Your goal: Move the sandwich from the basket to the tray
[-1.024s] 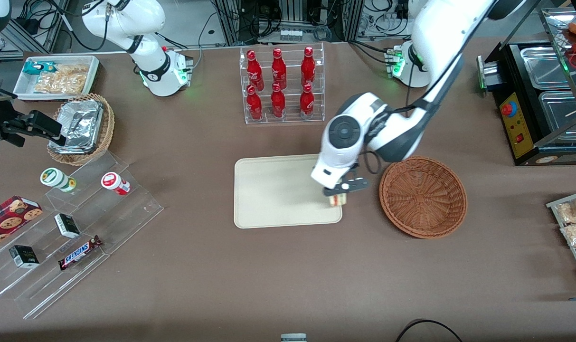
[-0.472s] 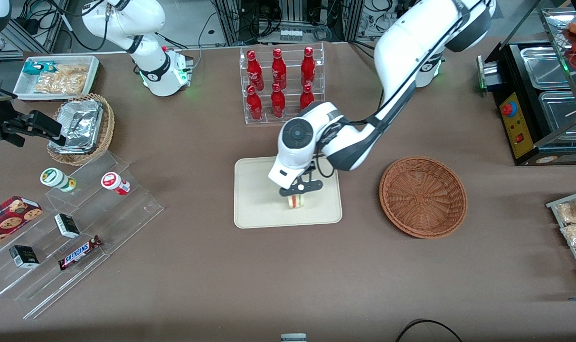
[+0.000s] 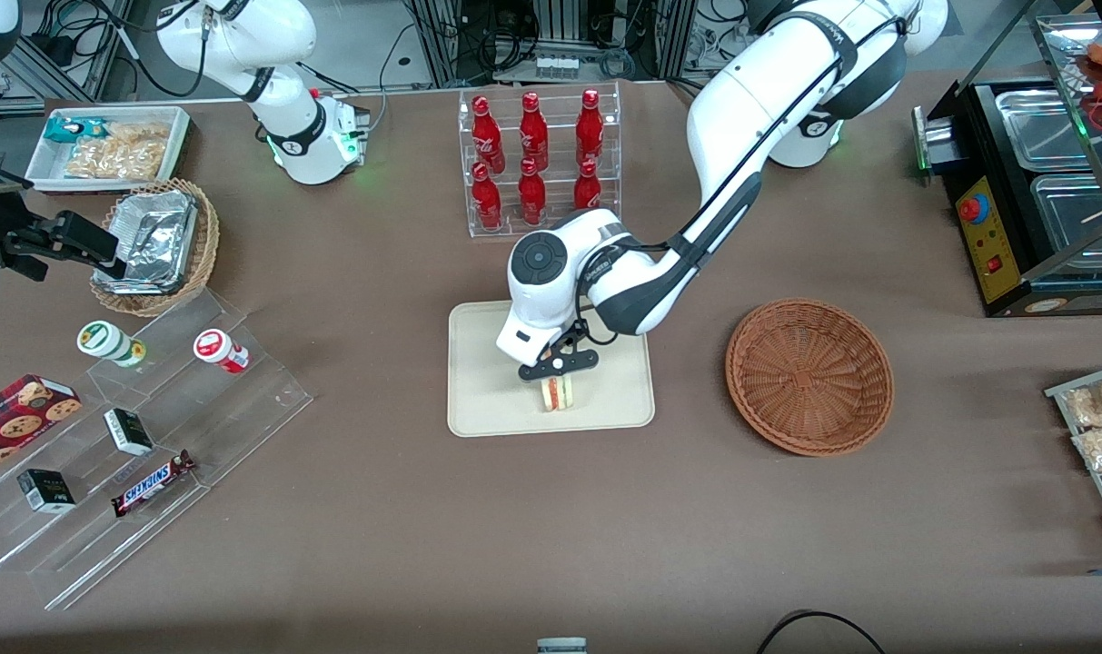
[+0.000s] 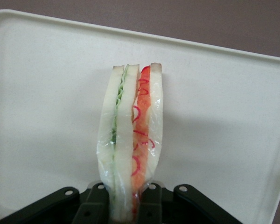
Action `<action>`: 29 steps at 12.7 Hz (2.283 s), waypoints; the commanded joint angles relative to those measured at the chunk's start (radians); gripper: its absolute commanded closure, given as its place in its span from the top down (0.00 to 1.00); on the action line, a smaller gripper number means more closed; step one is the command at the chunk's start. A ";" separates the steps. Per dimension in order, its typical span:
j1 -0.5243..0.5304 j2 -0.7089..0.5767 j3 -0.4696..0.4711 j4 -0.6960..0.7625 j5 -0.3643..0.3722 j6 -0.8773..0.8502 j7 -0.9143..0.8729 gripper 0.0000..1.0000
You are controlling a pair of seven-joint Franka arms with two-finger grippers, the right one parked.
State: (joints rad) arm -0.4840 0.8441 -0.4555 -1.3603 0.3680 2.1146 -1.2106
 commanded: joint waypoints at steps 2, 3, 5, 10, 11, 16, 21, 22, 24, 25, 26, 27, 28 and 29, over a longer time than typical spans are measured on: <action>-0.033 0.018 0.011 0.032 0.019 0.001 -0.003 0.01; -0.033 0.024 0.011 0.030 0.019 0.001 0.002 0.02; -0.039 0.026 0.011 0.027 0.020 0.004 0.008 0.03; -0.036 0.030 0.009 0.029 0.009 0.014 0.029 0.99; -0.038 0.024 0.009 0.027 0.009 0.016 0.025 1.00; -0.025 -0.074 0.009 0.023 0.009 -0.028 0.023 1.00; 0.060 -0.207 0.005 -0.016 0.002 -0.146 0.017 1.00; 0.077 -0.232 0.006 -0.025 -0.029 -0.181 0.020 1.00; 0.131 -0.266 0.006 -0.049 -0.057 -0.261 0.037 1.00; 0.151 -0.276 0.008 -0.074 -0.057 -0.259 0.048 1.00; 0.175 -0.293 0.008 -0.092 -0.057 -0.265 0.066 1.00; 0.200 -0.315 0.008 -0.123 -0.057 -0.266 0.086 1.00; 0.228 -0.345 0.008 -0.164 -0.057 -0.265 0.112 1.00; 0.258 -0.390 0.006 -0.210 -0.057 -0.262 0.144 1.00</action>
State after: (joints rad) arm -0.2780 0.5651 -0.4463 -1.4512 0.3299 1.8505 -1.1175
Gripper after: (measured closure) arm 0.000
